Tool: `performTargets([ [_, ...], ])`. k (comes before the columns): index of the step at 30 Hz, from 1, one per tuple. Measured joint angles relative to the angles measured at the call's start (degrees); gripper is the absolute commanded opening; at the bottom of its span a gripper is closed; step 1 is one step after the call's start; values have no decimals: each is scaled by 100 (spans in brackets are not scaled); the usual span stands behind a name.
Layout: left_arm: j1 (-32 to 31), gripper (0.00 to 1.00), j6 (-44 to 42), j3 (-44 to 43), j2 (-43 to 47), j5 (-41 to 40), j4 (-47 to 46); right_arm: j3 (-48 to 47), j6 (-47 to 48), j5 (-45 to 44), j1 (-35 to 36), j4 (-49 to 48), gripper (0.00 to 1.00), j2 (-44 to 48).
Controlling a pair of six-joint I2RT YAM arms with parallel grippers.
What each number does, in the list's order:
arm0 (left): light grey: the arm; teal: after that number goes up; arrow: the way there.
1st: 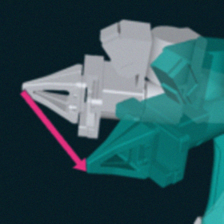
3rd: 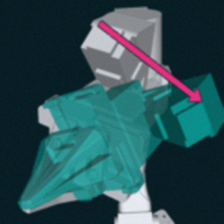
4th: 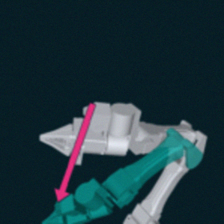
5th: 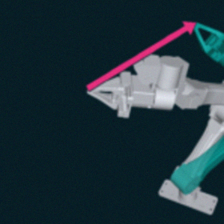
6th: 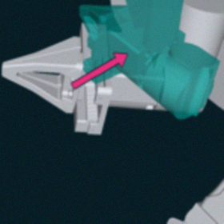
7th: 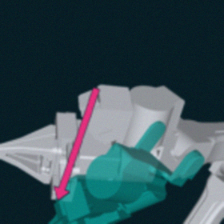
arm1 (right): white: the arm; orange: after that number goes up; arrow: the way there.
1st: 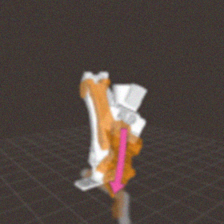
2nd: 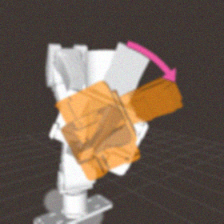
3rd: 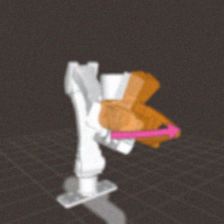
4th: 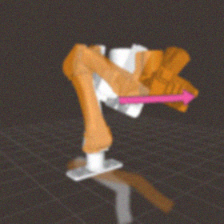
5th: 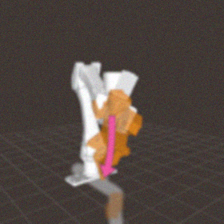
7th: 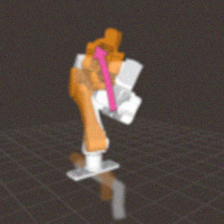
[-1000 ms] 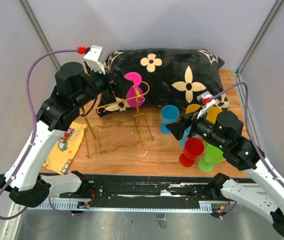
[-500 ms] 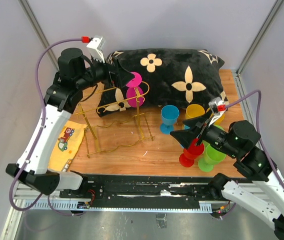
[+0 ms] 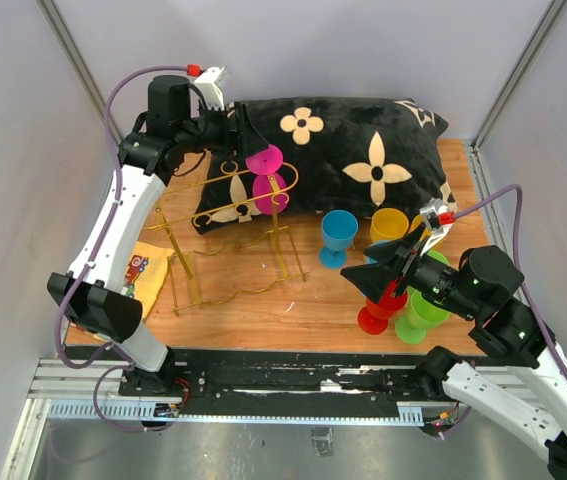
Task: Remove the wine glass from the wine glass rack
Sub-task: Pick up the wine glass from the wine rack.
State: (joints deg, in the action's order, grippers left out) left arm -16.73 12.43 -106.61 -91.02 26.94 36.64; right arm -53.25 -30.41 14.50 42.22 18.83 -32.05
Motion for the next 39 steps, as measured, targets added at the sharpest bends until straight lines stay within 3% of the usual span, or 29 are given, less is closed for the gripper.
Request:
performTargets([
  [4, 17, 69, -81, 0, -166, 83, 166, 31, -87, 57, 0, 15, 90, 0],
  [7, 17, 59, -155, 0, -195, 107, 278, 33, -116, 61, 0, 33, 90, 0],
  [14, 22, 56, -330, 11, -195, 146, 317, 50, -136, 74, 0, 35, 90, -11],
  [23, 22, 45, -470, 68, -195, 376, 400, 57, -151, 85, 0, 33, 90, -81],
  [39, 26, 2, -164, 153, 59, 461, -22, 74, -247, 94, 0, 37, 90, -144],
])
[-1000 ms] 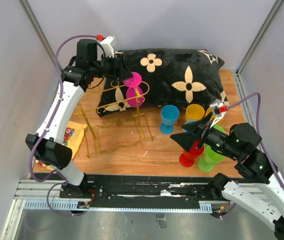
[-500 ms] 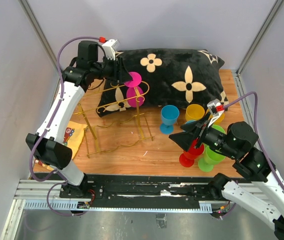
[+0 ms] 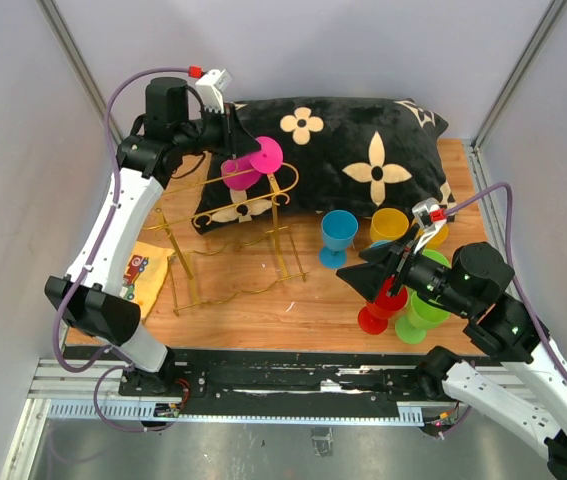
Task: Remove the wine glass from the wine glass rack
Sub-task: Pick up the wine glass from the wine rack.
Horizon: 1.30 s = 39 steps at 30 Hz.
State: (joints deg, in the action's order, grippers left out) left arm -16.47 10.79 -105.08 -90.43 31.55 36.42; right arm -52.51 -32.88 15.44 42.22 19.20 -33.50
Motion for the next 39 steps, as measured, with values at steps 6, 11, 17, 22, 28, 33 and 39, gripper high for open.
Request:
performTargets([
  [6, 2, 1, 568, 256, 101, -28, -358, 0, -17, -44, 0, 17, 90, 2],
  [11, 22, 0, 1047, 468, 190, -103, -697, 0, -22, -50, 0, 31, 90, 4],
  [17, 48, 0, 1405, 518, 190, -197, -920, 0, -28, -70, 0, 85, 90, 44],
  [22, 81, 1, 1530, 527, 190, -398, -1019, 0, -33, -164, 0, 125, 90, 101],
  [28, 116, 1, 1676, 568, 199, -450, -1163, 0, -33, -203, 0, 179, 90, 109],
  [33, 256, 1, 1982, 868, 289, -444, -1445, 0, -33, -219, 0, 208, 90, 136],
  [39, 483, 1, 2461, 1309, 415, -378, -1987, 13, -33, -262, 0, 214, 90, 179],
])
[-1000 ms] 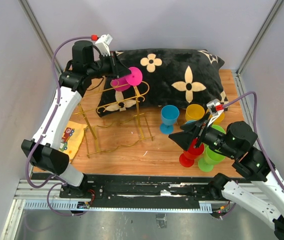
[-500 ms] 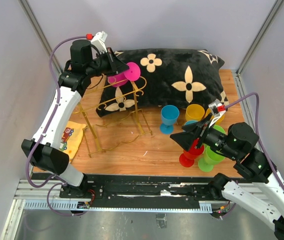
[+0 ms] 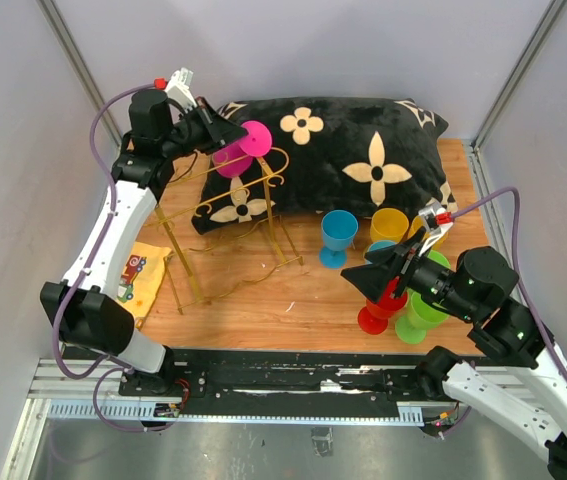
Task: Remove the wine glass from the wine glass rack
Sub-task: Pick up the wine glass from the wine rack.
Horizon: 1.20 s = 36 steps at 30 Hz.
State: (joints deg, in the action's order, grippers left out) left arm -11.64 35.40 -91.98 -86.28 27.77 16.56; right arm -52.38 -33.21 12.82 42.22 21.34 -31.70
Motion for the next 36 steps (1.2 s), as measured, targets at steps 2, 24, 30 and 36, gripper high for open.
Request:
performTargets([
  [2, 63, 0, 205, 138, 42, 85, -205, 13, -2, -17, 0, 0, 90, 4],
  [24, 260, 0, 1130, 597, 63, 289, -1261, 39, 0, -87, 0, 42, 90, 59],
  [30, 343, 0, 1381, 1067, 170, 275, -1705, 39, 0, -87, 0, 42, 90, 59],
  [36, 420, 1, 1585, 1307, 267, 188, -1987, 39, 0, -90, 0, 44, 90, 81],
])
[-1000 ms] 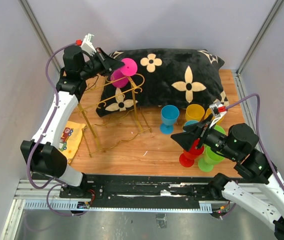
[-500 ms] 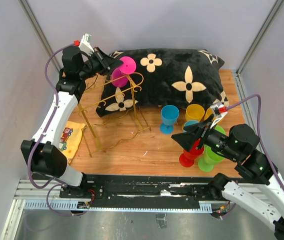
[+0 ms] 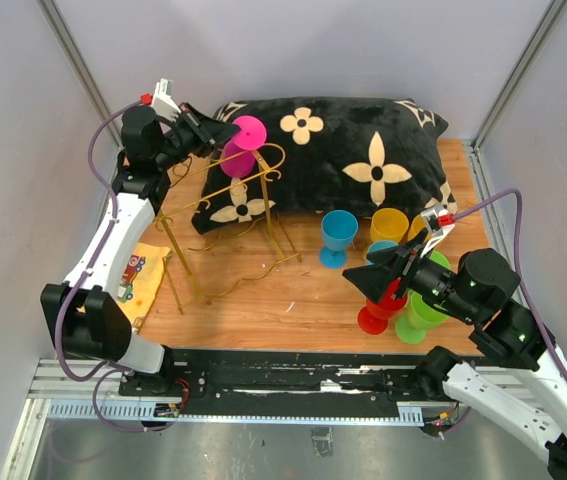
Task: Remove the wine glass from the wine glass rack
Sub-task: Pick up the wine glass from the wine rack.
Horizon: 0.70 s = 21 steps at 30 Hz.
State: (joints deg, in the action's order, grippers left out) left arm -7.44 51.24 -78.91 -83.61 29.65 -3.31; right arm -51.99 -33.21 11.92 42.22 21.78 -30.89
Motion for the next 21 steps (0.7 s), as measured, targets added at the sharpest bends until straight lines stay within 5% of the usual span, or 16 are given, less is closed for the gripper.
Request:
performTargets([
  [21, 24, 0, -212, 210, 216, -520, -302, 0, 2, -2, 0, 2, 90, -4],
])
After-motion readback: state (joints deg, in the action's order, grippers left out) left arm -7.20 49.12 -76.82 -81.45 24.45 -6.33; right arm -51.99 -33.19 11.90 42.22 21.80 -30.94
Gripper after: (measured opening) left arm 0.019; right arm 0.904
